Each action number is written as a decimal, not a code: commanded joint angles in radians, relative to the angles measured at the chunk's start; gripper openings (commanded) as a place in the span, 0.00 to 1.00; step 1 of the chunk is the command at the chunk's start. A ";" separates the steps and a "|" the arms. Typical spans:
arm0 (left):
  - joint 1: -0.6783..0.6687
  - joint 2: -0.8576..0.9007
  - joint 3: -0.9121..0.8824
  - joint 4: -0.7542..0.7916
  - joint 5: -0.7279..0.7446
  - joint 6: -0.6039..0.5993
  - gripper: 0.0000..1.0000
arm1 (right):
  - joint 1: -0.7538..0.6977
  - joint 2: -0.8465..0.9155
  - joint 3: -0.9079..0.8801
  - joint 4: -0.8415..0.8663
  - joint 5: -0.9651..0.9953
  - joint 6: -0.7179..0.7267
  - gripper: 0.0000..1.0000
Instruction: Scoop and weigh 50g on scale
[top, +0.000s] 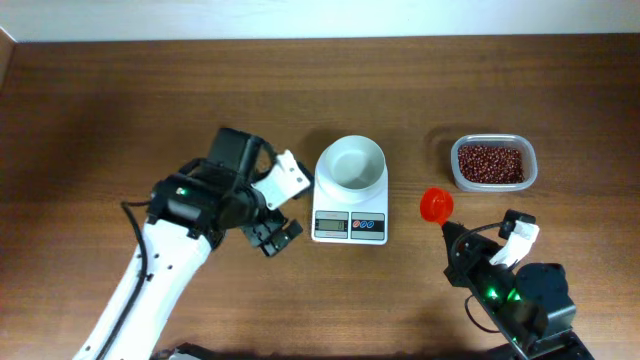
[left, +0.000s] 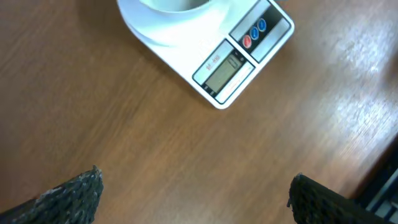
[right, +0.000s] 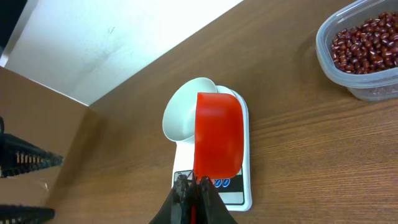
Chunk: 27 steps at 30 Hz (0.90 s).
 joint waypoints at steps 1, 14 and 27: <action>0.028 -0.003 0.009 0.011 0.069 0.051 0.99 | -0.005 -0.005 0.005 -0.020 -0.008 -0.010 0.04; 0.028 -0.217 -0.259 0.153 0.202 0.220 0.99 | -0.005 -0.005 0.005 -0.018 -0.004 -0.013 0.04; 0.146 -0.193 -0.180 0.068 0.279 0.234 0.99 | -0.005 -0.005 0.005 -0.018 -0.004 -0.013 0.04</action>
